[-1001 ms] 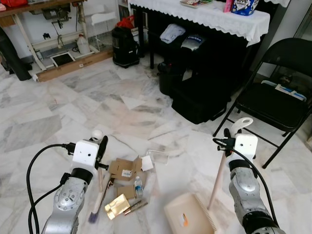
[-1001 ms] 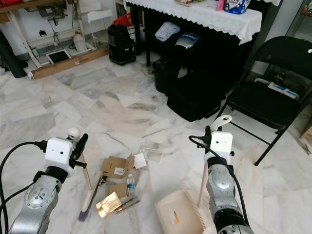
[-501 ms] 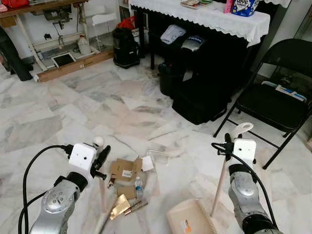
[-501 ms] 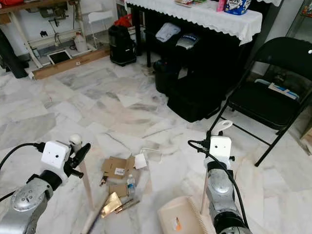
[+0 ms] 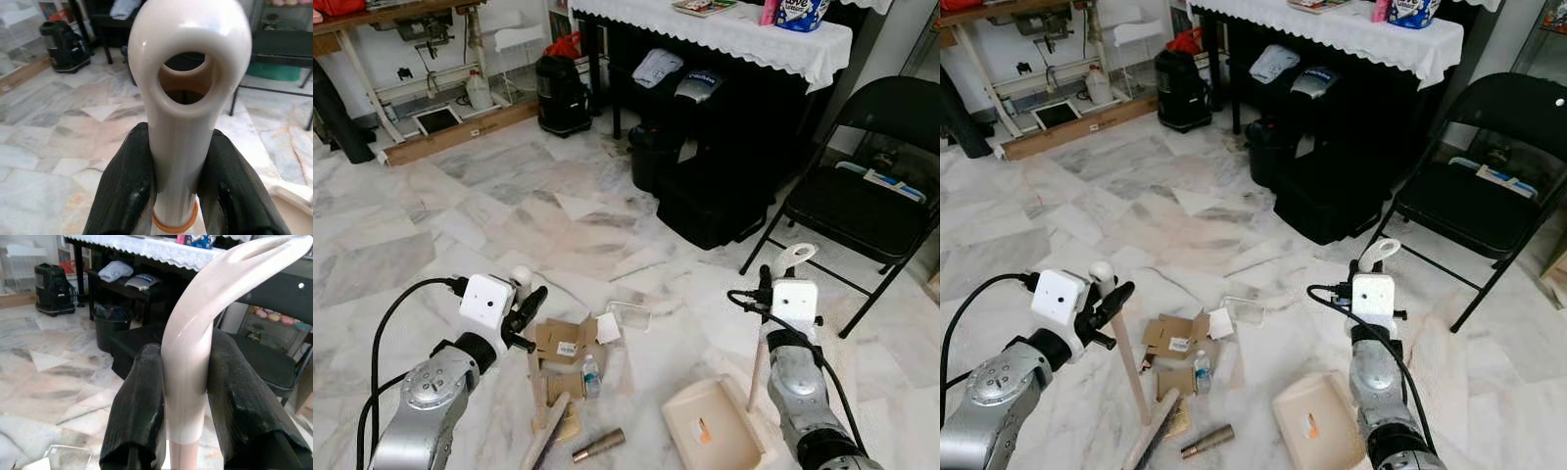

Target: Sweep floor

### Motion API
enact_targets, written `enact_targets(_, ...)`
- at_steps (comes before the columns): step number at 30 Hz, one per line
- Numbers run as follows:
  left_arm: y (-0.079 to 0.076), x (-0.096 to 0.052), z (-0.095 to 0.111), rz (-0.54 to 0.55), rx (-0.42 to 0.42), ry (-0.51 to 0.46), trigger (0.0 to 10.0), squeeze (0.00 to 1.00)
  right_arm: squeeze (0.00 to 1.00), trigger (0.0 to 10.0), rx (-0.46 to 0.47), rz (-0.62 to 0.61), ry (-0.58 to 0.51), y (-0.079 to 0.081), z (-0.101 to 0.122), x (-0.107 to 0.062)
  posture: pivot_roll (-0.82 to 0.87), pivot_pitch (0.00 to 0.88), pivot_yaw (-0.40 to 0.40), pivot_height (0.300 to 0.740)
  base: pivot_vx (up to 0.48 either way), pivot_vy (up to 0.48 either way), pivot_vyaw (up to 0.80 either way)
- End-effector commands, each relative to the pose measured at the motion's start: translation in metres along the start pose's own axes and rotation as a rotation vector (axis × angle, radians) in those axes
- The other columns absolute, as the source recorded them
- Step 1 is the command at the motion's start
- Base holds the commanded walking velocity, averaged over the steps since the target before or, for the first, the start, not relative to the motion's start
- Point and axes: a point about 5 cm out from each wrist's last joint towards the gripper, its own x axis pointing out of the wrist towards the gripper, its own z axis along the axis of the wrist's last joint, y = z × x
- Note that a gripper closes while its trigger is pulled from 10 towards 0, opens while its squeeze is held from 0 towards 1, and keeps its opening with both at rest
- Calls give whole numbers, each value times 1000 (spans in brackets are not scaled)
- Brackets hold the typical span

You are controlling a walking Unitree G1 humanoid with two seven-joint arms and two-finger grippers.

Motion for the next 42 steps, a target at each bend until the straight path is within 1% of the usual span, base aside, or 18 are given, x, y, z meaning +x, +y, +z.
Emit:
enact_targets(1, 11, 1, 16, 57, 70, -57, 10000, 0, 0, 10000, 13, 0, -29, 4, 7, 4, 123, 60, 12, 740, 0, 0, 0)
enact_targets(6, 19, -1, 16, 86, 107, -36, 10000, 0, 0, 10000, 12, 9, -25, 7, 5, 2, 126, 67, 17, 740, 0, 0, 0)
enact_targets(11, 27, -2, 13, 100, 147, 6, 10000, 0, 0, 10000, 16, 19, -8, 10, 0, -2, 130, 71, 19, 740, 0, 0, 0)
enact_targets(18, 27, 1, 11, 102, 162, 24, 10000, 0, 0, 10000, 15, 31, 11, 13, -4, -4, 130, 71, 20, 740, 0, 0, 0)
enact_targets(21, 24, 2, 6, 71, 171, 77, 10000, 0, 0, 10000, 16, 36, 12, 14, -5, -5, 129, 73, 19, 740, 0, 0, 0)
enact_targets(23, 23, 0, -6, 42, 179, 168, 10000, 0, 0, 10000, 16, 35, 11, 13, -4, -4, 133, 72, 17, 740, 0, 0, 0)
enact_targets(24, 24, -3, -17, 58, 192, 230, 10000, 0, 0, 10000, 15, 35, 9, 12, -4, -4, 130, 71, 17, 740, 0, 0, 0)
enact_targets(25, 26, -4, -20, 84, 181, 231, 10000, 0, 0, 10000, 15, 35, 8, 12, -4, -3, 130, 71, 17, 740, 0, 0, 0)
enact_targets(26, 27, -5, -21, 103, 171, 226, 10000, 0, 0, 10000, 15, 35, 8, 12, -4, -3, 130, 72, 17, 740, 0, 0, 0)
enact_targets(27, 28, -5, -22, 154, 139, 193, 10000, 0, 0, 10000, 16, 34, 7, 11, -3, -3, 133, 72, 17, 740, 0, 0, 0)
enact_targets(28, 28, -5, -21, 174, 127, 177, 10000, 0, 0, 10000, 17, 34, 6, 11, -3, -3, 133, 72, 17, 740, 0, 0, 0)
enact_targets(29, 29, -5, -21, 216, 120, 145, 10000, 0, 0, 10000, 18, 33, 6, 11, -3, -3, 134, 71, 15, 740, 0, 0, 0)
enact_targets(30, 32, -7, -19, 311, 81, 75, 10000, 0, 0, 10000, 19, 34, 3, 12, -2, -2, 133, 72, 15, 740, 0, 0, 0)
enact_targets(31, 32, -7, -19, 311, 81, 75, 10000, 0, 0, 10000, 19, 34, 3, 12, -2, -2, 133, 72, 15, 740, 0, 0, 0)
enact_targets(32, 34, -9, -18, 387, 29, 22, 10000, 0, 0, 10000, 20, 35, -1, 13, -2, -2, 133, 72, 15, 740, 0, 0, 0)
enact_targets(33, 33, -11, -17, 414, 18, -6, 10000, 0, 0, 10000, 21, 36, -4, 13, -1, -2, 128, 71, 14, 740, 0, 0, 0)
enact_targets(38, 22, -10, -16, 383, 7, -46, 10000, 0, 0, 10000, 21, 32, -11, 10, 0, -1, 124, 69, 11, 740, 0, 0, 0)
enact_targets(42, 18, -6, -18, 387, -1, -50, 10000, 0, 0, 10000, 17, 24, -15, 7, 0, 0, 120, 68, 10, 740, 0, 0, 0)
